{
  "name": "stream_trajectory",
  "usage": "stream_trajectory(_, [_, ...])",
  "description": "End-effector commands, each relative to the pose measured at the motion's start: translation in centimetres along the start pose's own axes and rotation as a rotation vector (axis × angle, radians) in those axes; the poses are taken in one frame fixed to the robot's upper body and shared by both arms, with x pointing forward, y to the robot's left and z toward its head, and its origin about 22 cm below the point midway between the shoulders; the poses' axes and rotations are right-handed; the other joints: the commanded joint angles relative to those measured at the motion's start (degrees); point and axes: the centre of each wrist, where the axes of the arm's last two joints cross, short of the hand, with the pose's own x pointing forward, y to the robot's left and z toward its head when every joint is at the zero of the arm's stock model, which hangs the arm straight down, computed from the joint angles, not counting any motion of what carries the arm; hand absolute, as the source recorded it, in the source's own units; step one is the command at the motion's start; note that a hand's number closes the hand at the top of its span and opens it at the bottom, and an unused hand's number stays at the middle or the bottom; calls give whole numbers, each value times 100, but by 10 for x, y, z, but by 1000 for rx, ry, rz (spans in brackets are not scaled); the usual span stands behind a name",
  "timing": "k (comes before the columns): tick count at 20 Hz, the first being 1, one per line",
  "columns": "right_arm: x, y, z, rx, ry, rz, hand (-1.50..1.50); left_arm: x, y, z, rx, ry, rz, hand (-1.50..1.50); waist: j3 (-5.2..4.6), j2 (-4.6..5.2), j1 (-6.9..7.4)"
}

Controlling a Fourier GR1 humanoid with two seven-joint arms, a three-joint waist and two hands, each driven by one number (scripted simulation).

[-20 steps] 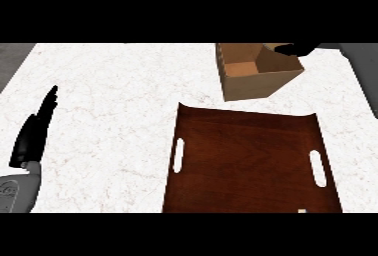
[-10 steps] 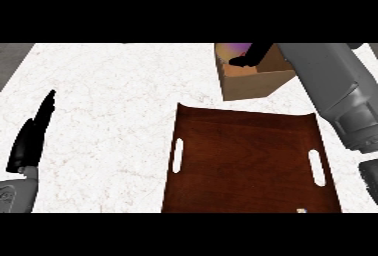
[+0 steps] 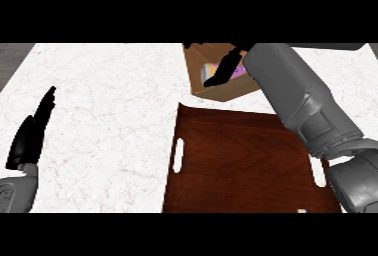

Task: Pick the can from the tray and place it in the cardboard box

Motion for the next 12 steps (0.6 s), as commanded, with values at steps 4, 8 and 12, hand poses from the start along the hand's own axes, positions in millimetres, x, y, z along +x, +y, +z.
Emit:
stream_trajectory(4, [0, 12, -5, 21, -7, -100, -150, -1, -2, -1, 13, -6, -16, 0, 18, 62, 28])
stream_trajectory(8, [0, 1, 0, -100, -108, -152, -150, -1, -11, -2, 1, -8, -2, 0, 19, 75, -6])
stream_trajectory(12, [-11, -13, 14, -213, -140, -280, -150, -7, 0, -2, 14, 15, 2, 0, 19, 70, -25])
